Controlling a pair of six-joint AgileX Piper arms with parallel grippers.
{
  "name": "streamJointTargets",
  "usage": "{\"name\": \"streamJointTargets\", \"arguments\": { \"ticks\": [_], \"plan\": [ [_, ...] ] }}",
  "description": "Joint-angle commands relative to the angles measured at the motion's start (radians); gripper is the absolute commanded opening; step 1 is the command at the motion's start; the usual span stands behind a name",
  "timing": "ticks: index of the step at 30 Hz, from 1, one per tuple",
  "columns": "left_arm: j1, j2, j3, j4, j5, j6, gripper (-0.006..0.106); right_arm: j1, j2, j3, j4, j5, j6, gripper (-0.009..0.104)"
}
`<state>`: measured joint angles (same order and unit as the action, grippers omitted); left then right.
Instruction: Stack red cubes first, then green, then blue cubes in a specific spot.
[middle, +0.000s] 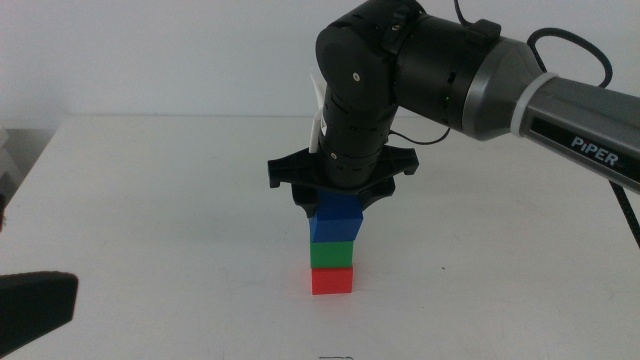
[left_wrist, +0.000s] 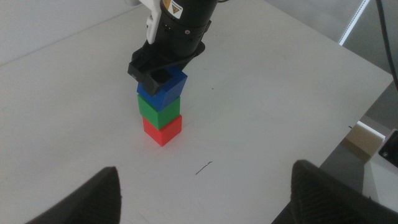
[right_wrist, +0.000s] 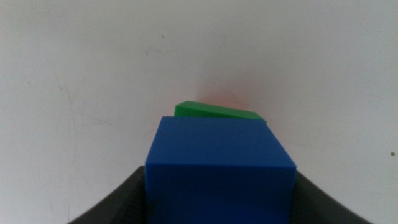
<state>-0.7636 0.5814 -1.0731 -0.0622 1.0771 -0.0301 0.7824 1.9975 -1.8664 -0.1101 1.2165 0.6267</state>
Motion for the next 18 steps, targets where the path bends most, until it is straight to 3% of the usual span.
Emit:
{"name": "streamJointTargets", "arguments": {
  "ticks": [1, 7, 18],
  "plan": [
    [-0.002, 0.011, -0.02, -0.01, -0.07, -0.004, 0.094, 0.003, -0.053, -0.03, -0.018, -0.027, -0.012, 0.055],
    [-0.002, 0.011, -0.02, -0.01, -0.07, -0.004, 0.094, 0.003, -0.053, -0.03, -0.018, -0.031, -0.012, 0.073],
    [-0.002, 0.011, -0.02, -0.01, -0.07, -0.004, 0.094, -0.002, -0.192, -0.032, -0.031, 0.003, -0.044, 0.074]
  ]
}}
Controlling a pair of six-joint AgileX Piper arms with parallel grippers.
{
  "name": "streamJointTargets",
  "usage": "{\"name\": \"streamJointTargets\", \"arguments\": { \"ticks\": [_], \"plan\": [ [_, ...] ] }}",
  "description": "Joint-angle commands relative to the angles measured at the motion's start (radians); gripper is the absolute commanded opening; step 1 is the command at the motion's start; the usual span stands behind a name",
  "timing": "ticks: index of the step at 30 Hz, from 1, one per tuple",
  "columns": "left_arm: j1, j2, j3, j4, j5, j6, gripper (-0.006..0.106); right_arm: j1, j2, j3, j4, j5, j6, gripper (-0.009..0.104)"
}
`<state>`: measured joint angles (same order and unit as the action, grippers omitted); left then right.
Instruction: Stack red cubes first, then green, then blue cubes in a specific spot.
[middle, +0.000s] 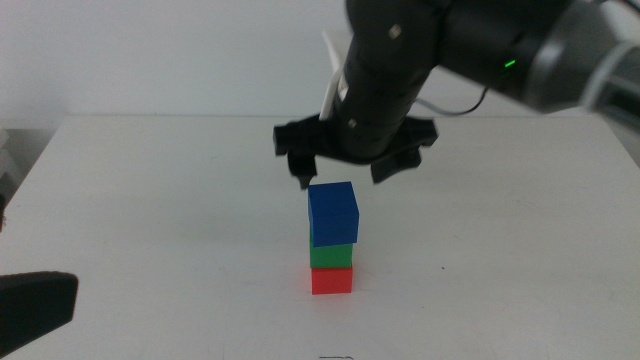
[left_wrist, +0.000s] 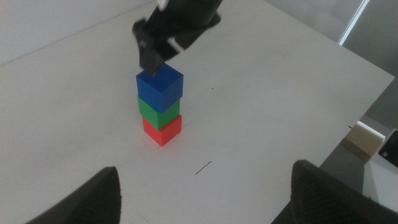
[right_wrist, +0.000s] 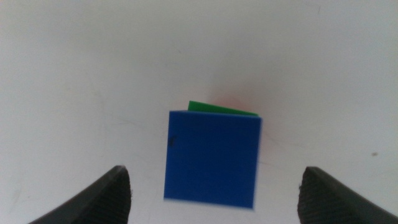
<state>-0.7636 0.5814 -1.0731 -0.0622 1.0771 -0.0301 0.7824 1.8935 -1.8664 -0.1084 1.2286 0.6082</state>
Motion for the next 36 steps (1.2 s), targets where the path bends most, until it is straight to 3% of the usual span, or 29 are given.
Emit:
{"name": "streamJointTargets", "arguments": {
  "ticks": [1, 7, 10, 17, 25, 27, 36],
  "plan": [
    [-0.002, 0.011, -0.02, -0.01, -0.07, -0.004, 0.094, -0.002, -0.11, -0.032, -0.032, -0.009, -0.041, 0.074],
    [-0.002, 0.011, -0.02, -0.01, -0.07, -0.004, 0.094, -0.032, -0.273, -0.027, -0.001, -0.017, -0.218, 0.074],
    [-0.002, 0.011, -0.02, -0.01, -0.07, -0.004, 0.094, -0.093, -0.395, 0.052, 0.014, -0.092, -0.288, 0.074],
    [-0.002, 0.011, -0.02, -0.01, -0.07, -0.004, 0.094, -0.325, -0.771, 0.464, 0.022, -0.447, -0.327, 0.074],
    [-0.002, 0.011, -0.02, -0.01, -0.07, -0.004, 0.094, -0.632, -1.053, 0.77, 0.161, -0.614, -0.476, 0.074],
    [-0.002, 0.011, -0.02, -0.01, -0.07, -0.004, 0.094, -0.648, -1.071, 0.79, 0.187, -0.626, -0.496, 0.074],
    [-0.002, 0.011, -0.02, -0.01, -0.07, -0.004, 0.094, -0.647, -1.069, 0.791, 0.144, -0.611, -0.511, 0.074]
  ]
}}
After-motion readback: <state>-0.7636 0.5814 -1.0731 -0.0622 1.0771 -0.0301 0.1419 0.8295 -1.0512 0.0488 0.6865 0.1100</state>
